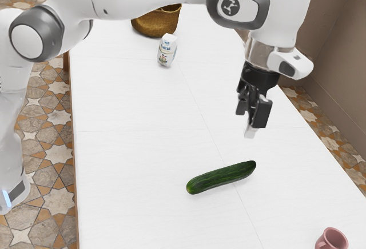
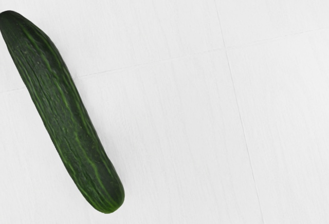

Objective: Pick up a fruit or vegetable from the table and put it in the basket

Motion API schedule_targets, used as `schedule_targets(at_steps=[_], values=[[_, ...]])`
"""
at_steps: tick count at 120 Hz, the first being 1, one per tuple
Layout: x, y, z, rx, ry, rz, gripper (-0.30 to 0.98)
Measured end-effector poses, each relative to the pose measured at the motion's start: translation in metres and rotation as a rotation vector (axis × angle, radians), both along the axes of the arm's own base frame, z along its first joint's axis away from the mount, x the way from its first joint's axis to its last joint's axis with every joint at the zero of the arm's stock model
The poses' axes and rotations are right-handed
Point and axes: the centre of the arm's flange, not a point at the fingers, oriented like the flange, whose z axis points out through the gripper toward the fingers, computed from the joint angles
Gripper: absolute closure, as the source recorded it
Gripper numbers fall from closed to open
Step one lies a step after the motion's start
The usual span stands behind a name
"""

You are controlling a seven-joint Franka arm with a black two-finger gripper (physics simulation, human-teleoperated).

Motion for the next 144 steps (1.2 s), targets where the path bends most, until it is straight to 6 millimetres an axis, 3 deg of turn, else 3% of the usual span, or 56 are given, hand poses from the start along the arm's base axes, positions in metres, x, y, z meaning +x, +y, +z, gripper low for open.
schedule_targets(at_steps=[10, 17, 30, 40, 52, 63, 102, 144], values=[[0.013, -0.018, -0.039, 0.048, 0.050, 0.040, 0.00], [0.021, -0.019, -0.064, 0.081, 0.083, 0.091, 0.00], [0.035, -0.002, -0.101, 0.142, 0.134, 0.215, 0.00], [0.037, 0.012, -0.132, 0.174, 0.161, 0.292, 0.00], [0.036, 0.029, -0.155, 0.174, 0.163, 0.365, 0.00], [0.037, 0.041, -0.163, 0.142, 0.154, 0.421, 0.00], [0.035, 0.034, -0.209, 0.083, 0.151, 0.496, 0.00], [0.038, 0.033, -0.220, 0.062, 0.120, 0.536, 0.00]])
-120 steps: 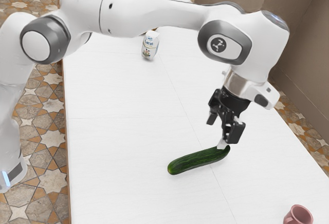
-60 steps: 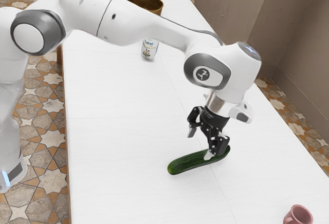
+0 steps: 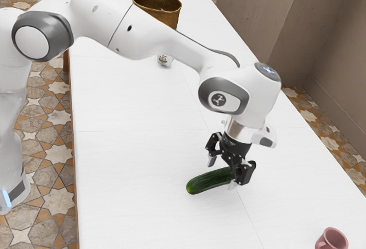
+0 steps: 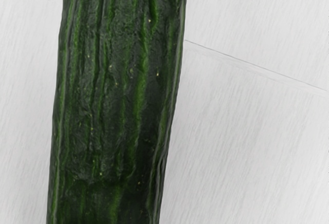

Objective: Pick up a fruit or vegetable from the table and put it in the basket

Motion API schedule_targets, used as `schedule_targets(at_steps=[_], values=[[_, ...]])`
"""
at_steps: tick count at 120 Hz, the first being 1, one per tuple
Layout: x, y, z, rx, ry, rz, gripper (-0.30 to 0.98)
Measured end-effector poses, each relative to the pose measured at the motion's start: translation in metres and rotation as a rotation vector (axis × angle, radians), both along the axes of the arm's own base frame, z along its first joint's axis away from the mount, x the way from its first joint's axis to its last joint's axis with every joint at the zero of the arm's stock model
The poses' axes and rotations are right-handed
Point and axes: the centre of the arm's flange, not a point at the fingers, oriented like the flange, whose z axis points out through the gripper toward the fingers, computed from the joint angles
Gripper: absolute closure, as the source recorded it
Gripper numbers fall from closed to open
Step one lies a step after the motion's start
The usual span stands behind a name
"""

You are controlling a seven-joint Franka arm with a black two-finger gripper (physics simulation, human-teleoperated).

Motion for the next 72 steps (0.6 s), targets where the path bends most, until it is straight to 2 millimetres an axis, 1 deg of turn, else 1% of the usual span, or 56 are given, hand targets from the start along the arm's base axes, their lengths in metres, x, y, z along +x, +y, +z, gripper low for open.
schedule_targets(at_steps=[17, 32, 38, 51, 65, 72], values=[[0.006, 0.005, -0.004, 0.002, -0.007, 0.009, 0.00], [0.009, 0.006, -0.009, 0.008, -0.017, 0.004, 0.00], [0.011, 0.006, -0.013, 0.011, -0.018, 0.002, 0.00], [0.018, 0.016, -0.020, 0.027, -0.026, 0.012, 0.00], [0.021, 0.017, -0.027, 0.036, -0.034, 0.008, 0.00], [0.021, 0.018, -0.035, 0.040, -0.028, 0.006, 0.00]])
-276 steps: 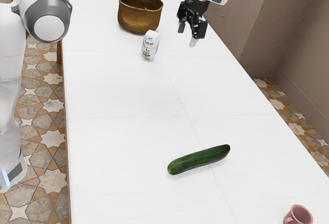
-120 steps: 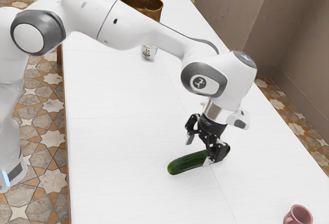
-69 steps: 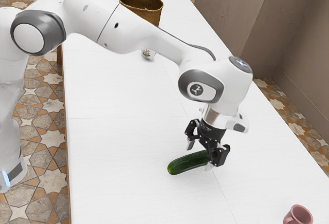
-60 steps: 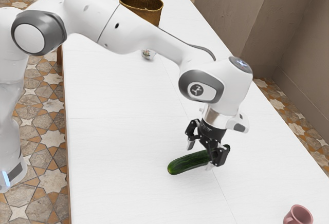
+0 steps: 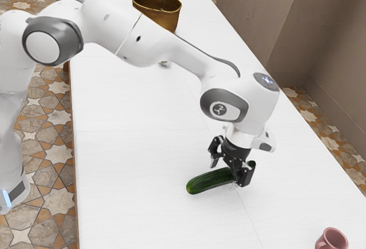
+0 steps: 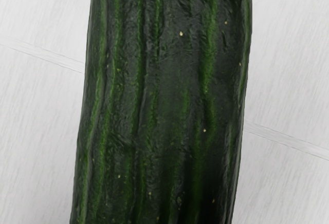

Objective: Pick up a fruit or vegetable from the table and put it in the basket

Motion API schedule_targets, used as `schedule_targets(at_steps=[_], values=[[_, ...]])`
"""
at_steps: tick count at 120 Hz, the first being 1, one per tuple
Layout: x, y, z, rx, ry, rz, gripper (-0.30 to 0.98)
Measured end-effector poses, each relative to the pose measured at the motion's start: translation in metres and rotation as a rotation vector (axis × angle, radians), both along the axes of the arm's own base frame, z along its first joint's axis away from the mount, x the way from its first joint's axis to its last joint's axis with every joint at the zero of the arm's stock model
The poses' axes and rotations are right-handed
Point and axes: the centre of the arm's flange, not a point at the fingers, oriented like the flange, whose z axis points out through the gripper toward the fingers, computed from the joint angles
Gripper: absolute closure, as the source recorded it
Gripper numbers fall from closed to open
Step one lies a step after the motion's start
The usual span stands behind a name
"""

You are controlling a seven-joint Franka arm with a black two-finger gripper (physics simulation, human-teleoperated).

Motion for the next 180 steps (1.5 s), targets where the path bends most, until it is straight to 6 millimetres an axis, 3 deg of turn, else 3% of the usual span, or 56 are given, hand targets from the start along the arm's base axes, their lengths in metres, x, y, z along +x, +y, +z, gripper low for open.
schedule_targets(at_steps=[25, 53, 82, 90, 106, 127, 133, 142, 152, 163, 174, 180], values=[[0.004, 0.004, -0.012, 0.008, -0.001, 0.001, 0.01], [0.006, 0.008, -0.011, 0.068, -0.051, -0.047, 0.42], [0.007, 0.007, -0.002, 0.062, -0.068, -0.062, 0.46], [0.005, 0.005, 0.028, 0.034, -0.099, -0.055, 0.47], [-0.022, -0.003, 0.120, -0.008, -0.197, -0.071, 0.47], [-0.062, 0.009, 0.296, -0.055, -0.484, -0.071, 0.47], [-0.070, 0.015, 0.335, -0.063, -0.559, -0.069, 0.48], [-0.081, 0.026, 0.379, -0.046, -0.646, -0.064, 0.48], [-0.095, 0.045, 0.420, 0.010, -0.727, -0.046, 0.48], [-0.100, 0.064, 0.440, 0.058, -0.765, -0.025, 0.48], [-0.090, 0.086, 0.441, 0.098, -0.766, 0.005, 0.49], [-0.074, 0.117, 0.435, 0.129, -0.753, 0.054, 0.49]])
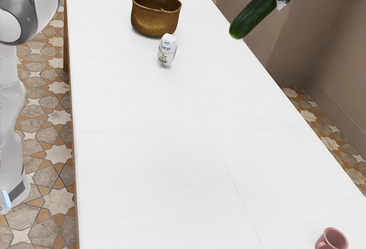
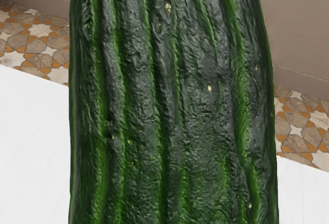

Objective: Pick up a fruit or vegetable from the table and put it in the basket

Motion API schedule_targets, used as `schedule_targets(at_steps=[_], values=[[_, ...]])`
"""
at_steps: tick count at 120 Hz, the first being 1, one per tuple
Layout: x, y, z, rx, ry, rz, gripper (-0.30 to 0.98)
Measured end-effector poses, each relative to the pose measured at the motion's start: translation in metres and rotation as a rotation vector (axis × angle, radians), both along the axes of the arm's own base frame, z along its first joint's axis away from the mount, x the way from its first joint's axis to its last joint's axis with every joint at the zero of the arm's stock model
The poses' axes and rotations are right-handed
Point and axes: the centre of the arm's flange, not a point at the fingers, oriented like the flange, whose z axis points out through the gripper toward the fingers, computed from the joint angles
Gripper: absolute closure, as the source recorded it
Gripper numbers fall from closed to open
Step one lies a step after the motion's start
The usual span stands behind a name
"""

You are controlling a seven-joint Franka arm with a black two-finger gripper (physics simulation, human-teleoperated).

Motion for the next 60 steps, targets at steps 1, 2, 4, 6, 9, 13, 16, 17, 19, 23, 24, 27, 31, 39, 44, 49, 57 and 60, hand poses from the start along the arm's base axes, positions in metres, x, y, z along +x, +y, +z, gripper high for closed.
schedule_targets(at_steps=[1, 2, 4, 6, 9, 13, 16, 17, 19, 23, 24, 27, 31, 39, 44, 49, 57, 60], values=[[0.003, 0.008, 0.000, 0.001, 0.001, 0.015, 0.49], [0.006, 0.018, -0.001, 0.002, 0.001, 0.032, 0.50], [0.012, 0.041, -0.001, 0.002, 0.001, 0.072, 0.50], [0.017, 0.071, -0.002, 0.003, 0.001, 0.124, 0.50], [0.023, 0.129, -0.003, 0.004, -0.001, 0.227, 0.50], [0.020, 0.227, -0.009, 0.005, 0.003, 0.396, 0.50], [0.007, 0.303, -0.013, 0.000, 0.003, 0.522, 0.51], [0.001, 0.326, -0.014, -0.003, 0.003, 0.560, 0.51], [-0.013, 0.368, -0.017, -0.009, 0.003, 0.629, 0.51], [-0.036, 0.427, -0.022, -0.016, 0.001, 0.723, 0.50], [-0.041, 0.437, -0.023, -0.016, 0.001, 0.738, 0.50], [-0.046, 0.456, -0.028, -0.014, 0.002, 0.763, 0.50], [-0.043, 0.470, -0.035, -0.013, 0.002, 0.769, 0.50], [-0.038, 0.499, -0.050, -0.011, -0.003, 0.782, 0.51], [-0.036, 0.518, -0.060, -0.006, -0.006, 0.794, 0.51], [-0.037, 0.530, -0.064, 0.004, -0.018, 0.802, 0.52], [-0.041, 0.542, -0.063, 0.025, -0.040, 0.814, 0.52], [-0.042, 0.545, -0.063, 0.032, -0.047, 0.817, 0.52]])
